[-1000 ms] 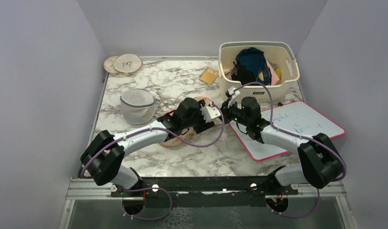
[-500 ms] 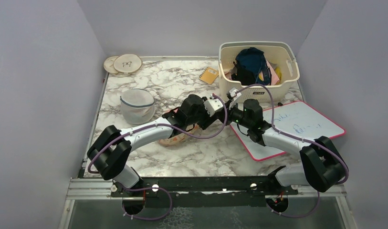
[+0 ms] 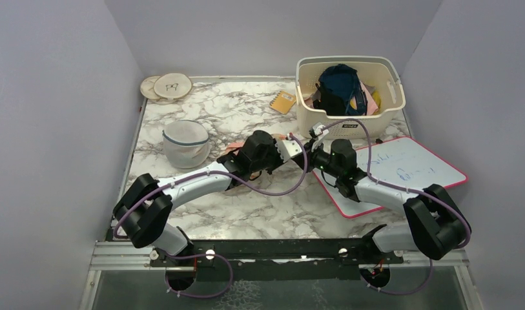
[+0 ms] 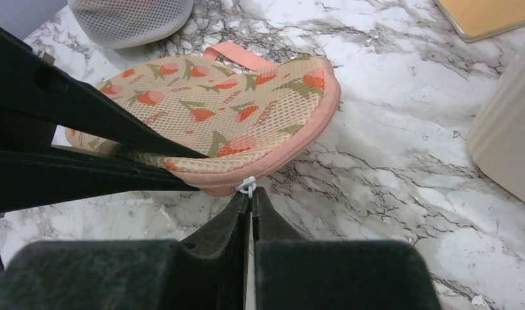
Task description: Unzip the laundry bag and remove the bra
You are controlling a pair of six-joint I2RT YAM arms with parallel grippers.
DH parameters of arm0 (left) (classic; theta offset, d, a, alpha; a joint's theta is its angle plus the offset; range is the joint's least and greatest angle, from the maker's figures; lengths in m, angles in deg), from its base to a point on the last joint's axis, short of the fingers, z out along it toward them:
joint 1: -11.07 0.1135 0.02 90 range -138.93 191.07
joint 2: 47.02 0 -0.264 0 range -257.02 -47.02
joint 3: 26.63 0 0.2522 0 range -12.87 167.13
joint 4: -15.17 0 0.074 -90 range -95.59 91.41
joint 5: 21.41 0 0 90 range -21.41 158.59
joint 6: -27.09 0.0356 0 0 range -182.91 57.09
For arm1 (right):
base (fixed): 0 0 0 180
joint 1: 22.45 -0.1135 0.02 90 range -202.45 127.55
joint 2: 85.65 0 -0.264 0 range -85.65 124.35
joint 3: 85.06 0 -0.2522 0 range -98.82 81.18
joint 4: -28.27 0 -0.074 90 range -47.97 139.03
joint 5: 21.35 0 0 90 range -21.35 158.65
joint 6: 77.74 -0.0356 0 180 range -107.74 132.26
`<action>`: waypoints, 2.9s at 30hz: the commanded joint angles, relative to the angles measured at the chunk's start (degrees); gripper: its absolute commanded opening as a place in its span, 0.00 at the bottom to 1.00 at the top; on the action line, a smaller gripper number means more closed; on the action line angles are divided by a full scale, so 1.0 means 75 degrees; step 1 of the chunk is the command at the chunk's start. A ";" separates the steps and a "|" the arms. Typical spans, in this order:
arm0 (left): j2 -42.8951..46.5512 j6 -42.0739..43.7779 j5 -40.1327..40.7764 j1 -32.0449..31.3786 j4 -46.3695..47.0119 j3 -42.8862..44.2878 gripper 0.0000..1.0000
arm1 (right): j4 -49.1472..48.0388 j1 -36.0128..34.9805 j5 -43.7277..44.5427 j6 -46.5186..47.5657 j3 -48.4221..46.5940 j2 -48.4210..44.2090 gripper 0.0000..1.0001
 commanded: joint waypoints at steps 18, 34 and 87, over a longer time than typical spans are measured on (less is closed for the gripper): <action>0.1697 0.1412 0.0562 -0.0403 0.1177 -0.1197 0.00 | -0.0744 0.0121 0.1159 0.0013 0.0720 -0.1065 0.01; 0.1045 0.1308 0.0069 -0.0434 0.0186 -0.0678 0.57 | -0.1066 0.0121 0.0164 0.0143 0.0759 -0.1087 0.01; 0.1621 0.2423 -0.0974 -0.0505 -0.0568 -0.0957 0.00 | 0.0510 0.0215 0.1533 -0.0334 -0.0152 -0.0233 0.01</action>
